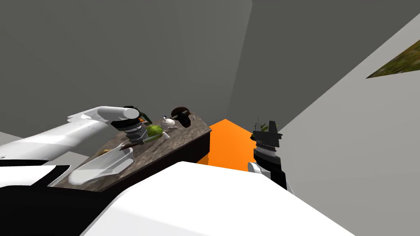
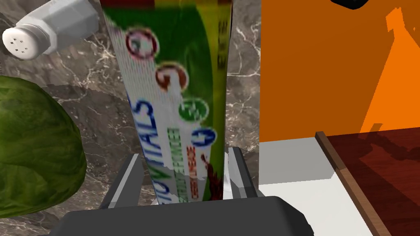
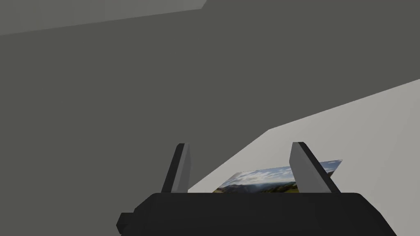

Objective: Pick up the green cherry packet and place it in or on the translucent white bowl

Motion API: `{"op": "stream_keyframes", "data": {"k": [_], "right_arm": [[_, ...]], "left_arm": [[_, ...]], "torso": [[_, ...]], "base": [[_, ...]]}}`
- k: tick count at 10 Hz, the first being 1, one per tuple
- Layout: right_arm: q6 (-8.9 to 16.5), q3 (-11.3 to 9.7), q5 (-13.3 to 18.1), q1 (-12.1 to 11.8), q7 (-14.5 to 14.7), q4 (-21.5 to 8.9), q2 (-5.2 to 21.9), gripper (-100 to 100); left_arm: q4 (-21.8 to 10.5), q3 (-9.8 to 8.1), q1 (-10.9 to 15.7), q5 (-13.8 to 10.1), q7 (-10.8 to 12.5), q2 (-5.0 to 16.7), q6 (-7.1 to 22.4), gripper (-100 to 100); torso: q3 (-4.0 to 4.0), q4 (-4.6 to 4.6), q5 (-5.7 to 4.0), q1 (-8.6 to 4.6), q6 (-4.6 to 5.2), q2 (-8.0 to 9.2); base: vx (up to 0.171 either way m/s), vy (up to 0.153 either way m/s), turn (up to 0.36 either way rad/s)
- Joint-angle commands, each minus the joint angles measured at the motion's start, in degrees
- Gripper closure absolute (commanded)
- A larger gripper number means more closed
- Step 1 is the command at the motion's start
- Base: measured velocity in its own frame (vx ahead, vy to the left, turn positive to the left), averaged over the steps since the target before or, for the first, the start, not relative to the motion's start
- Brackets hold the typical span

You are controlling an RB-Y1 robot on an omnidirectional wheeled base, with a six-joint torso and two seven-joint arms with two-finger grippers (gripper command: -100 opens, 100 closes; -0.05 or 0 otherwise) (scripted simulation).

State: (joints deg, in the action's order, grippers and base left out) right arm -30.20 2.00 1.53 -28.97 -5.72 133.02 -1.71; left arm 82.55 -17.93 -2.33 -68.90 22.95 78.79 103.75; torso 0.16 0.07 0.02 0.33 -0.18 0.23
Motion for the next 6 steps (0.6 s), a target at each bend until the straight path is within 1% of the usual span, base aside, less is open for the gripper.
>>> {"op": "stream_keyframes", "data": {"k": [1, 2, 3, 6], "right_arm": [[0.0, 0.0, 0.0, 0.0, 0.0, 0.0, 0.0, 0], [0.0, 0.0, 0.0, 0.0, 0.0, 0.0, 0.0, 0], [0.0, 0.0, 0.0, 0.0, 0.0, 0.0, 0.0, 0], [0.0, 0.0, 0.0, 0.0, 0.0, 0.0, 0.0, 0]], "left_arm": [[-0.5, 0.45, 1.2, -2.1, 0.9, 1.6, 0.2, 100], [-0.7, 0.83, 1.7, -3.0, 1.3, 2.1, 0.2, 100], [-1.3, 1.77, 2.8, -4.8, 2.0, 3.1, 0.2, 100], [-2.4, 3.53, 4.3, -7.7, 3.1, 4.5, 0.1, 100]], "torso": [[0.0, 0.0, 0.0, 0.0, 0.0, 0.0], [0.01, 0.0, 0.01, 0.1, -0.09, 0.0], [0.0, -0.01, 0.04, 0.14, -0.1, 0.0], [-0.12, -0.06, 0.08, 0.23, -0.14, -0.19]], "base": [[-0.055, 0.104, 0.202], [-0.046, 0.106, 0.187], [-0.024, 0.125, 0.226], [0.001, 0.121, 0.152]]}}
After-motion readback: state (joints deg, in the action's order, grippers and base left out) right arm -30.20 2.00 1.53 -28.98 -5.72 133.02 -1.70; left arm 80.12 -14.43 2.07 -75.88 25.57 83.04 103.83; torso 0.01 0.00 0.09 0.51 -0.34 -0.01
